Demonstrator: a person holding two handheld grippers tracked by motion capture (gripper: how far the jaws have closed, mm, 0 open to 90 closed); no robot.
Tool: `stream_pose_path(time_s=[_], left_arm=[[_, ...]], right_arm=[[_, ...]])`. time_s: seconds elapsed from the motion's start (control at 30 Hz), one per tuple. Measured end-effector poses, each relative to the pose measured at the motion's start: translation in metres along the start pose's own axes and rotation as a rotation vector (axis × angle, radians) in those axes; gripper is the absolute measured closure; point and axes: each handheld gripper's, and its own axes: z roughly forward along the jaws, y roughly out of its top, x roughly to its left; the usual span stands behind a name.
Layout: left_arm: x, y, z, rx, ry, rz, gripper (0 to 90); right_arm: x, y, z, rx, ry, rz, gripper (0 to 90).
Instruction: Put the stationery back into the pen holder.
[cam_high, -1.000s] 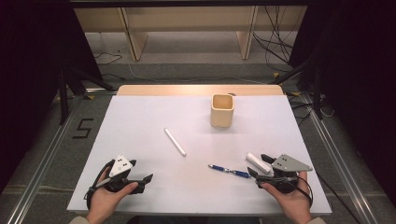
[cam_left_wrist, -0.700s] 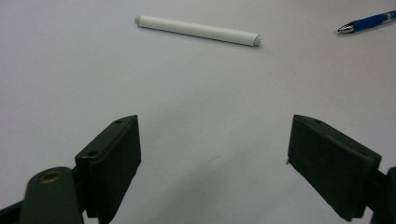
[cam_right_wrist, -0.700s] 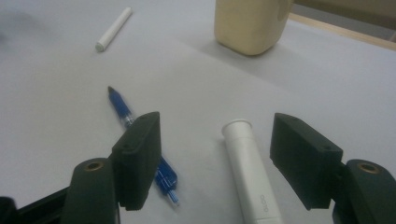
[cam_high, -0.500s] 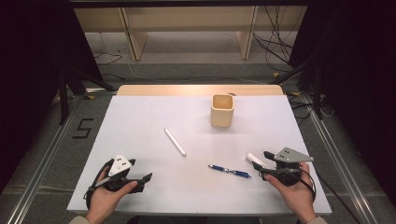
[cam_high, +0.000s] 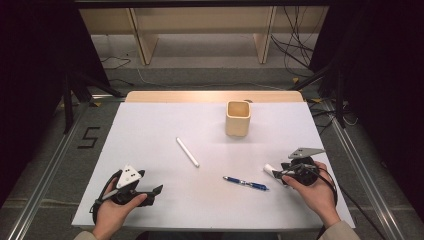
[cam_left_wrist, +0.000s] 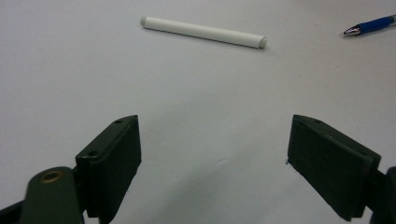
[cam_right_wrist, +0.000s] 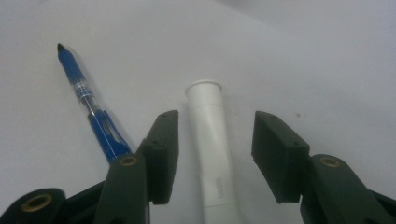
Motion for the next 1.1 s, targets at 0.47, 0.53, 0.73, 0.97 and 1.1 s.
stream_pose_path(time_s=[0.47,0.53,0.73,0.97,1.1], left_arm=[[0.0,0.0,0.001,-0.007,0.001,-0.008,17.3],[0.0,0.001,0.0,-0.004,0.001,-0.005,17.3],[0.0,0.001,0.001,-0.004,0.001,-0.003,17.3],[0.0,0.0,0.001,-0.004,0.001,-0.005,17.3],[0.0,0.0,0.001,-0.004,0.0,-0.004,17.4]], right_arm=[[-0.002,0.032,0.013,0.384,0.03,-0.09,57.3],[-0.001,0.034,0.015,0.409,0.033,-0.098,57.3],[0.001,0.042,0.022,0.51,0.018,-0.128,58.9],[0.001,0.046,0.029,0.574,0.017,-0.131,61.5],[0.001,0.049,0.032,0.601,0.012,-0.138,62.8]])
